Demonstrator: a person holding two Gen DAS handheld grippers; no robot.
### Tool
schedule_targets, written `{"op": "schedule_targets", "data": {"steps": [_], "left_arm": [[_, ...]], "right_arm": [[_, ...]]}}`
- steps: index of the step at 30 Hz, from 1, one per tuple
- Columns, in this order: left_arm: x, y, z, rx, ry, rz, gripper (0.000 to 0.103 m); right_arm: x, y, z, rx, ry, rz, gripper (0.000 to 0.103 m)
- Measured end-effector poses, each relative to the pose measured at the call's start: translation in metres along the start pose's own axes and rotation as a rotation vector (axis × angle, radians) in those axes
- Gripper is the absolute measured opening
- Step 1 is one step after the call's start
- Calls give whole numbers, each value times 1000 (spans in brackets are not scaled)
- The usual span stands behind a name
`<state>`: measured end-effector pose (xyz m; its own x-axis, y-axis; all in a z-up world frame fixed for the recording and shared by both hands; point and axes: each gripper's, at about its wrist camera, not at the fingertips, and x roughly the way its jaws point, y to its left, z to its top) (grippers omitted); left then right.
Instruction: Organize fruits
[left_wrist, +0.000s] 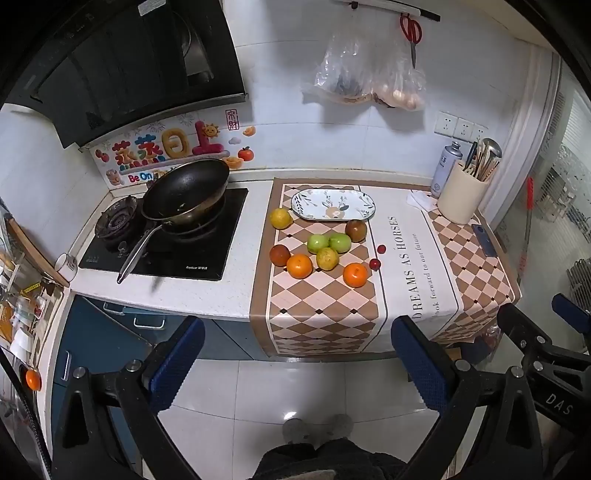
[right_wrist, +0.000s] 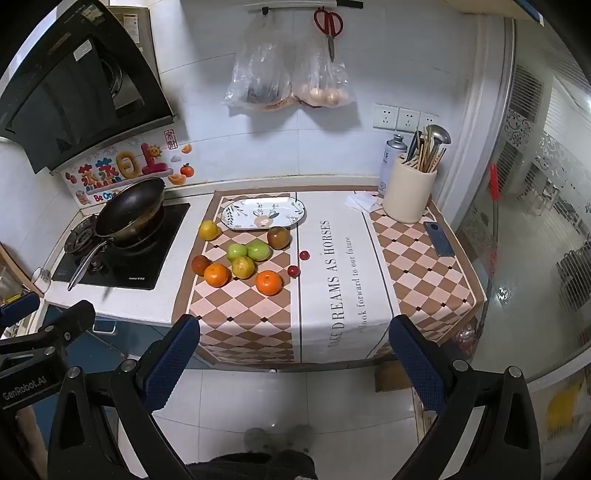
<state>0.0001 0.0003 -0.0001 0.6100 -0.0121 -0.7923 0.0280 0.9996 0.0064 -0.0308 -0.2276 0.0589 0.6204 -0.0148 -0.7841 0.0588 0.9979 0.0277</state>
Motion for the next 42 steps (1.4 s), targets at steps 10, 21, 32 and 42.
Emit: {"op": "schedule_targets", "data": {"steps": [10, 21, 32, 42], "left_arm": [[0, 0, 0, 5, -1, 9, 103], [0, 0, 0, 7, -2, 9, 103], [0, 0, 0, 5, -4, 8, 103], [5, 4, 5, 2, -7, 10, 103]], "right_arm": [[2, 1, 0, 0, 5, -3, 103], [3, 1, 0, 4, 6, 4, 103], [4, 3, -2, 4, 2, 7, 103], [4, 3, 2, 4, 2, 7, 103]]}}
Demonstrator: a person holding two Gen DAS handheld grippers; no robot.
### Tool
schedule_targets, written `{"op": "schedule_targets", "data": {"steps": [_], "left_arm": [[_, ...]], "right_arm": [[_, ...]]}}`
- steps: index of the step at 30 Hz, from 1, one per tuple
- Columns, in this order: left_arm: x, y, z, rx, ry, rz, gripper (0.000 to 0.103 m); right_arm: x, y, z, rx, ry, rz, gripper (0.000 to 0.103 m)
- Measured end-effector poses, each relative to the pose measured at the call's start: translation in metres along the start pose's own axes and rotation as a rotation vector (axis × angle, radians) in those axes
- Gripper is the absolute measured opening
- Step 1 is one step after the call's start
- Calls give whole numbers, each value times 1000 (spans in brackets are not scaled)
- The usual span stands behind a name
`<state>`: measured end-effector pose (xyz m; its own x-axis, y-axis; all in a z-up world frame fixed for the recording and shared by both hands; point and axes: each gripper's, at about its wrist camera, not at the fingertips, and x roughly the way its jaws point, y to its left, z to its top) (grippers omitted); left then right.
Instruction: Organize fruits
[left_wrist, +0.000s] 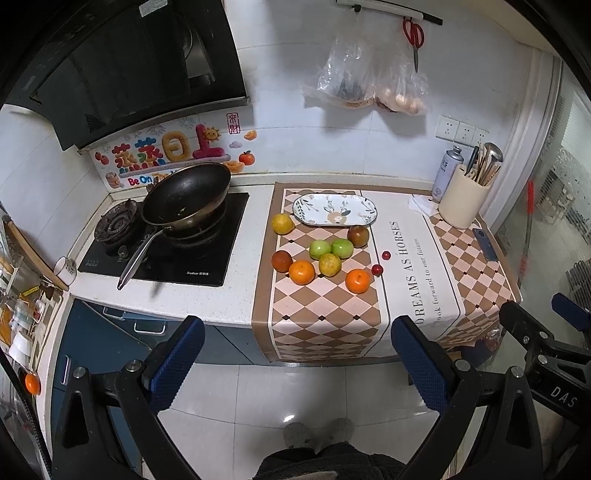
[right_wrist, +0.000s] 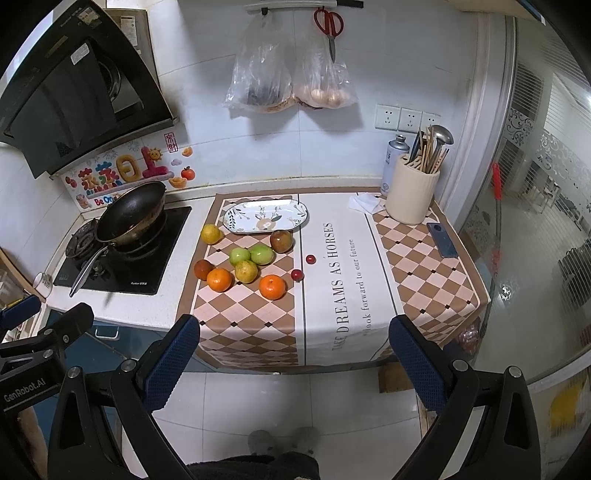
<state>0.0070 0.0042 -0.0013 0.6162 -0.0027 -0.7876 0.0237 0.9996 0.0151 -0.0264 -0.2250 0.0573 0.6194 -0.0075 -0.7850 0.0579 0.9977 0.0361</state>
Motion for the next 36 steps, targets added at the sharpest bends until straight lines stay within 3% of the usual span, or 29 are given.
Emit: {"op": "schedule_targets", "data": {"steps": [36], "left_arm": [[-1, 2, 10, -14, -13, 2, 103]], "right_arm": [[4, 6, 14, 2, -4, 16, 103]]}}
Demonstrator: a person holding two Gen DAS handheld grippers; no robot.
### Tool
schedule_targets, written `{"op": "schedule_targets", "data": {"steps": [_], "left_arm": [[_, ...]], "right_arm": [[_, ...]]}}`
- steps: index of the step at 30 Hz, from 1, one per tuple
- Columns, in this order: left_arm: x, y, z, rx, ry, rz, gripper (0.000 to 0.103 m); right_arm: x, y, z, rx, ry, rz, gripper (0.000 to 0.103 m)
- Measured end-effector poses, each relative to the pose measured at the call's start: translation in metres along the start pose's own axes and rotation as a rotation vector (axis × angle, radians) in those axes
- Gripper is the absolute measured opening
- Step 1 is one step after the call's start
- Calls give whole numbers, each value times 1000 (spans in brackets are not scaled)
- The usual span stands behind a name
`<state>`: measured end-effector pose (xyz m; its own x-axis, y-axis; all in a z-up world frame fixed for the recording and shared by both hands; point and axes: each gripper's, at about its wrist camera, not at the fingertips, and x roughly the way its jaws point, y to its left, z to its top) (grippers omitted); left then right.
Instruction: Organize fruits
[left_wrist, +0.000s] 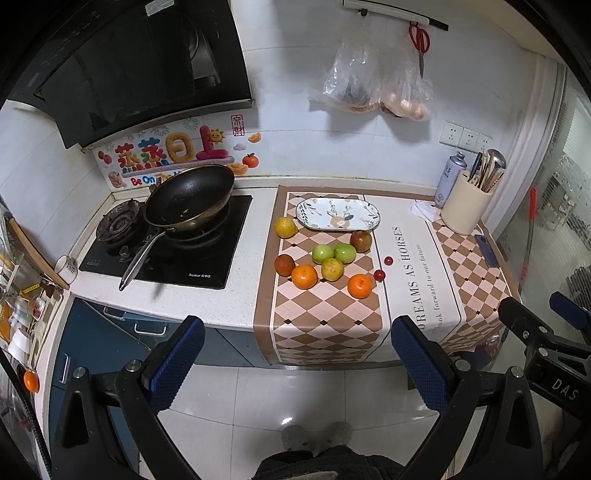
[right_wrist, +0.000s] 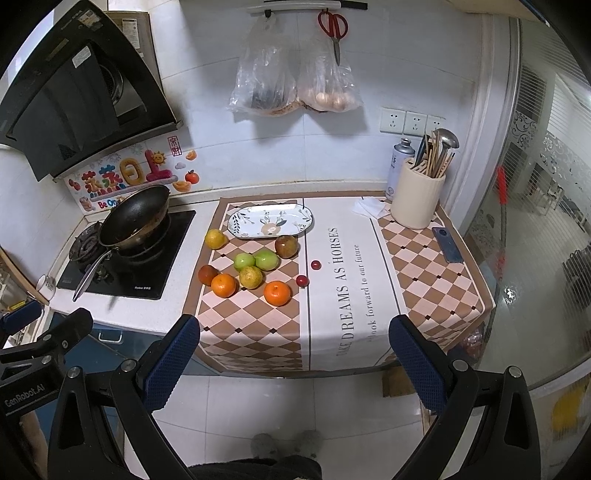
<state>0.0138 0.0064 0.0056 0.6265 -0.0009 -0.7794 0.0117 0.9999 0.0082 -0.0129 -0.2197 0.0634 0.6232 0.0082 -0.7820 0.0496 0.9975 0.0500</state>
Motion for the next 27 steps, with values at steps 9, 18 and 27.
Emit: {"op": "schedule_targets", "data": {"steps": [9, 18, 27], "left_arm": [[-2, 3, -2, -2, -1, -3, 103], [-2, 5, -2, -6, 2, -11, 103], [50, 34, 11, -11, -79, 54, 103]], "right_arm": [[1, 1, 0, 1, -2, -2, 103], [3, 5, 3, 15, -7, 3, 103], [41, 11, 12, 109, -79, 21, 103]]}}
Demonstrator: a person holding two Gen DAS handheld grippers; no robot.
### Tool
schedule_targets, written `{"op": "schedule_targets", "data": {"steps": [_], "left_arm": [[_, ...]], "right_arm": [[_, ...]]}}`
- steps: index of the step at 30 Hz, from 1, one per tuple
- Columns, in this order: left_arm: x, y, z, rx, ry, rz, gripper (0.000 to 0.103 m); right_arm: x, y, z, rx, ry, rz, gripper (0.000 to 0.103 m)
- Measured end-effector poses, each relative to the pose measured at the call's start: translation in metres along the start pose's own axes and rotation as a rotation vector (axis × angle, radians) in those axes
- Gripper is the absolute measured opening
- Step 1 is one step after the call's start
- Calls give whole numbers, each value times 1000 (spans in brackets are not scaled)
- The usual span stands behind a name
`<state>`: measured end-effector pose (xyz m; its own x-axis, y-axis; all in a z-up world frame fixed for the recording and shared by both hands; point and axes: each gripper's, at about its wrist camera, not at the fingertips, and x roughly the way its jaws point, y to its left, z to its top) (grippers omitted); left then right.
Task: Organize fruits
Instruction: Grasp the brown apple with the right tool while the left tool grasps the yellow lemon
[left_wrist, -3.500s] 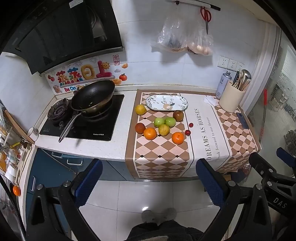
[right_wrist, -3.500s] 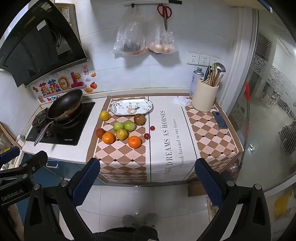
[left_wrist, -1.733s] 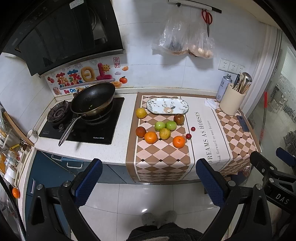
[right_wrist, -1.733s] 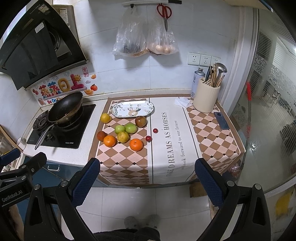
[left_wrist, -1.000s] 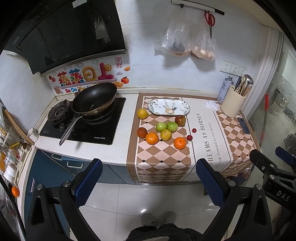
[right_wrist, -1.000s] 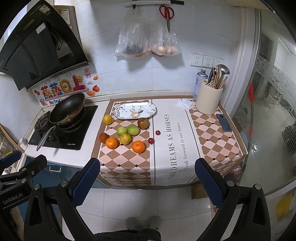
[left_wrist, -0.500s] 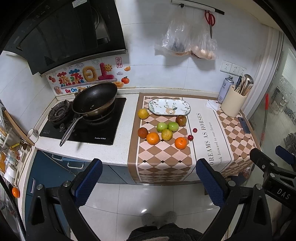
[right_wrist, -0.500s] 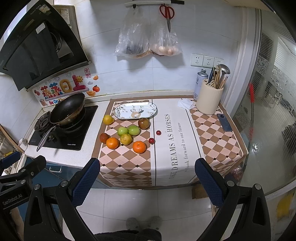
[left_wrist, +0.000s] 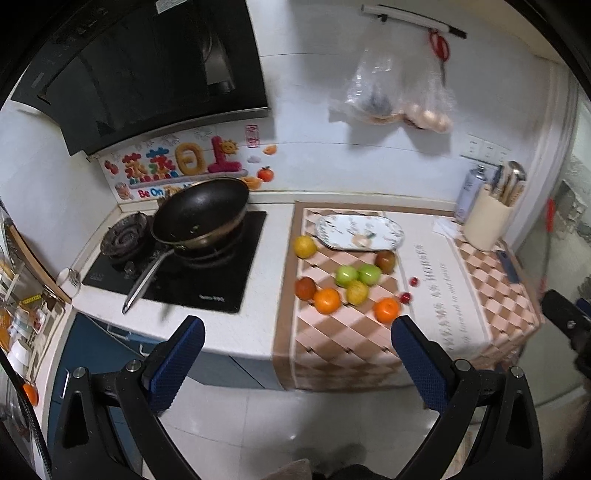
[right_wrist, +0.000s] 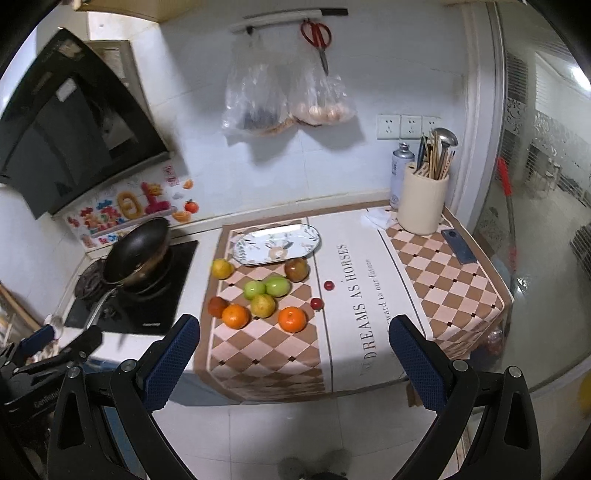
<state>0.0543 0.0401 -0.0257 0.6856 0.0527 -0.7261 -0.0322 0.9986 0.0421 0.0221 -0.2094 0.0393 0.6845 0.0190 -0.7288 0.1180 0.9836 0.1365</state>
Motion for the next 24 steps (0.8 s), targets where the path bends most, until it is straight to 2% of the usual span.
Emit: {"op": "schedule_targets", "data": {"steps": [4, 9, 11, 20, 24], "left_arm": [[47, 10, 8, 7, 16, 54, 103], [126, 19, 22, 1, 147, 79, 103], [159, 21, 29, -25, 211, 69, 103], [325, 12, 87, -78, 423, 144, 103], [391, 3, 104, -73, 499, 154, 102]], "right_arm": [[52, -5, 5, 47, 64, 9, 103], [134, -16, 15, 95, 181, 41, 103], [180, -23, 22, 122, 236, 60, 103], [393, -32, 62, 146, 477, 124, 103], [464, -27, 76, 120, 546, 117, 103]]}}
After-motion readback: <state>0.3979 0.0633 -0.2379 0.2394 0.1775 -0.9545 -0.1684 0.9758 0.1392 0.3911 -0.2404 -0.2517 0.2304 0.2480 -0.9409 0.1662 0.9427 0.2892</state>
